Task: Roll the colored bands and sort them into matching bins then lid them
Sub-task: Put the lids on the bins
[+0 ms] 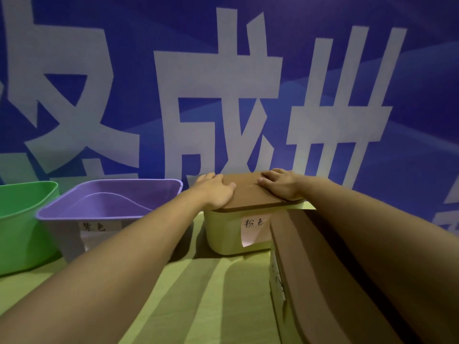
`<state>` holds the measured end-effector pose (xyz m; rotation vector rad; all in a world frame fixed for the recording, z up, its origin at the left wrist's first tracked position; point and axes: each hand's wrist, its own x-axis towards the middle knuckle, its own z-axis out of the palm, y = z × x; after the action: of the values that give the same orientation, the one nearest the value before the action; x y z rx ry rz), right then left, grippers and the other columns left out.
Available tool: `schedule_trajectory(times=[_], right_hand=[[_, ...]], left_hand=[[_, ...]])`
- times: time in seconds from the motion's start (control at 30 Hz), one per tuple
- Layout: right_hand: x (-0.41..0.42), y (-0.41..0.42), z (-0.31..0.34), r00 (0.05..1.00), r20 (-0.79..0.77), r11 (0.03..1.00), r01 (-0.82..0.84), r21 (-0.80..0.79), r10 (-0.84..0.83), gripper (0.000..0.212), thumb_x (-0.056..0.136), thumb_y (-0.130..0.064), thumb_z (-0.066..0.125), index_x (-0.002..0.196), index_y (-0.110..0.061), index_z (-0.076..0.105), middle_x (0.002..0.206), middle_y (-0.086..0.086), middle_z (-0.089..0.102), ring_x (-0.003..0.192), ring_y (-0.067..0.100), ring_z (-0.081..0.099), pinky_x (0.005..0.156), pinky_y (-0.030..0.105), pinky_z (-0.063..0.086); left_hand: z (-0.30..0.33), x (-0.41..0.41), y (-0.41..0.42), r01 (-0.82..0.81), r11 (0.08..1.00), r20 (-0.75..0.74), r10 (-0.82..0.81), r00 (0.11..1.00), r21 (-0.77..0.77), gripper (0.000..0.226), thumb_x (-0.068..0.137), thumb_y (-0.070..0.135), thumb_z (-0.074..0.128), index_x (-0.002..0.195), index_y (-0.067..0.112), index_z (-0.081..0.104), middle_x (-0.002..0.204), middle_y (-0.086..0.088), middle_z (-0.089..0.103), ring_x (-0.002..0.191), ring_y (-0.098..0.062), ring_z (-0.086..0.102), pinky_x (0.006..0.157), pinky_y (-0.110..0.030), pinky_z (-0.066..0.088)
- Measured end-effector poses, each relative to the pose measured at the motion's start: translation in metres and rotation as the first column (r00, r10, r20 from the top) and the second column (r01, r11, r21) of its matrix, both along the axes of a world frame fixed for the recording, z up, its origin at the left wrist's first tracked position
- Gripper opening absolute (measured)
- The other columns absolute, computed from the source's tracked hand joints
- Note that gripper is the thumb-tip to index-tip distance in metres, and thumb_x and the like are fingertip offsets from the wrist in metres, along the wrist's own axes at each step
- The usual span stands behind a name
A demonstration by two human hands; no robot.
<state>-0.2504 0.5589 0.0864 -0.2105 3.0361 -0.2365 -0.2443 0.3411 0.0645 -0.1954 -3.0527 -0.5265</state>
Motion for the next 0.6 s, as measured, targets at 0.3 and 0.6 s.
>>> schedule_trajectory(times=[0.3,0.6], right_hand=[[0.0,0.002,-0.007,1.0,-0.01,1.0,0.019,-0.024,-0.02,0.07,0.104,-0.067,0.017,0.164,-0.031,0.015,0.171,0.004,0.013,0.158,0.029,0.007,0.126,0.05,0.005],[0.011,-0.02,-0.006,0.996,0.023,0.996,0.084,-0.038,-0.083,0.075,0.099,-0.074,0.021,0.162,-0.034,0.018,0.171,0.003,0.013,0.157,0.034,0.011,0.126,0.059,0.01]], left_hand=[[-0.008,0.017,0.0,-0.05,0.974,-0.173,0.09,0.981,0.223,0.043,0.103,0.047,0.049,0.135,0.02,0.06,0.125,-0.001,0.062,0.106,-0.022,0.061,0.09,-0.039,0.056],[0.015,0.036,-0.022,0.053,0.984,-0.087,-0.068,0.994,-0.17,0.049,0.108,0.045,0.032,0.148,0.024,0.051,0.146,-0.003,0.057,0.135,-0.023,0.051,0.124,-0.049,0.015]])
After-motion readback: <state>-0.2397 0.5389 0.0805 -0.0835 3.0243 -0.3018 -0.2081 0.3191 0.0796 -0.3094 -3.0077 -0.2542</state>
